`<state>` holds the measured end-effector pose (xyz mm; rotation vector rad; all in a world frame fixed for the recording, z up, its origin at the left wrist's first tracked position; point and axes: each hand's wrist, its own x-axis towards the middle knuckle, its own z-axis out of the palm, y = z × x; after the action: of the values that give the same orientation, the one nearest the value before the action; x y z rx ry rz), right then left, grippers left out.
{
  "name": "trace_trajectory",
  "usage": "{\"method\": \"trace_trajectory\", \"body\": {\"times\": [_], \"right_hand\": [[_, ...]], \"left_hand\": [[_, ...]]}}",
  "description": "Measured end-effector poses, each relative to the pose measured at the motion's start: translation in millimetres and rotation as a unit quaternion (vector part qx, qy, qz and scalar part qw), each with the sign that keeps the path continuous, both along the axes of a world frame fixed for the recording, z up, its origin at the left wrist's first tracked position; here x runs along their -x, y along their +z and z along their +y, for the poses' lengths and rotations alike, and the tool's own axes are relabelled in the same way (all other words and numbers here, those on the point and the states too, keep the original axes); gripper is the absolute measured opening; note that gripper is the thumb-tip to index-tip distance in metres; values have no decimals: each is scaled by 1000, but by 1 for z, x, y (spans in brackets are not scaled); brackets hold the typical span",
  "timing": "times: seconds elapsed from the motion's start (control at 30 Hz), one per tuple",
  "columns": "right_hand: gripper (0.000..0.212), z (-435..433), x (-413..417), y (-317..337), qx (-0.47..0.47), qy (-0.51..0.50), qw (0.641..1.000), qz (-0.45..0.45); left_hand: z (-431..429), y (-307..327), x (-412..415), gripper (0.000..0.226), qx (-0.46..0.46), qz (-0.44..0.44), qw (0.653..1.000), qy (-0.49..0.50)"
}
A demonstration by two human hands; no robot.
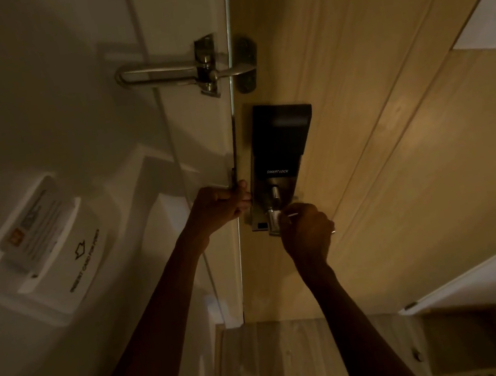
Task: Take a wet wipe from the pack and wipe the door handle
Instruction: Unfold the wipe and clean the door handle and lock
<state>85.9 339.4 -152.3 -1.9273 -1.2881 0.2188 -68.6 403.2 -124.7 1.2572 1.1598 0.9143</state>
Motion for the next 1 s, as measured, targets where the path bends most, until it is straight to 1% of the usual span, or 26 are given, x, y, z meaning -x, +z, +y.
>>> {"method": "trace_trajectory", "body": {"times": [0.07, 0.13, 0.33, 0.4, 0.47, 0.53, 0.63, 0.7, 0.8, 0.83, 0.9, 1.0], "right_hand": [[10, 5, 1, -1, 8, -8, 999, 33], [12, 8, 1, -6, 0, 7, 999, 44], [14, -7, -11, -8, -8, 91, 996, -14], [14, -3, -8, -5, -15, 75, 997, -21], [11, 5, -4, -4, -6, 48, 999, -6], [10, 6, -3, -8, -4, 52, 999, -7], [18, -5, -18, -14, -29, 133, 990, -28], [22, -7, -34, -11, -34, 206, 976, -55], [15, 1, -55, -5, -23, 298, 947, -118], [15, 3, -62, -3, -12, 323, 937, -130], [18, 3, -81, 0, 17, 349, 927, -137], [15, -1, -115, 9, 57, 347, 929, -117]], "left_hand": [[0, 0, 0, 33, -2, 6, 1000, 8], [1, -2, 0, 34, -4, 17, 1000, 13], [0, -2, -2, 36, -4, 26, 999, 23], [1, -2, -2, 35, -4, 27, 999, 24], [2, -3, -1, 34, -2, 27, 999, 22], [2, -3, -1, 34, -2, 29, 999, 22], [1, -1, -2, 41, -8, 21, 1000, 19], [1, -1, -3, 41, -5, 15, 1000, 18], [2, -3, -3, 39, 6, 17, 999, 28], [2, -3, -4, 39, 7, 16, 1000, 26], [1, -3, -3, 36, 6, 16, 1000, 22], [-1, 1, -3, 37, -4, 20, 1000, 17]]}}
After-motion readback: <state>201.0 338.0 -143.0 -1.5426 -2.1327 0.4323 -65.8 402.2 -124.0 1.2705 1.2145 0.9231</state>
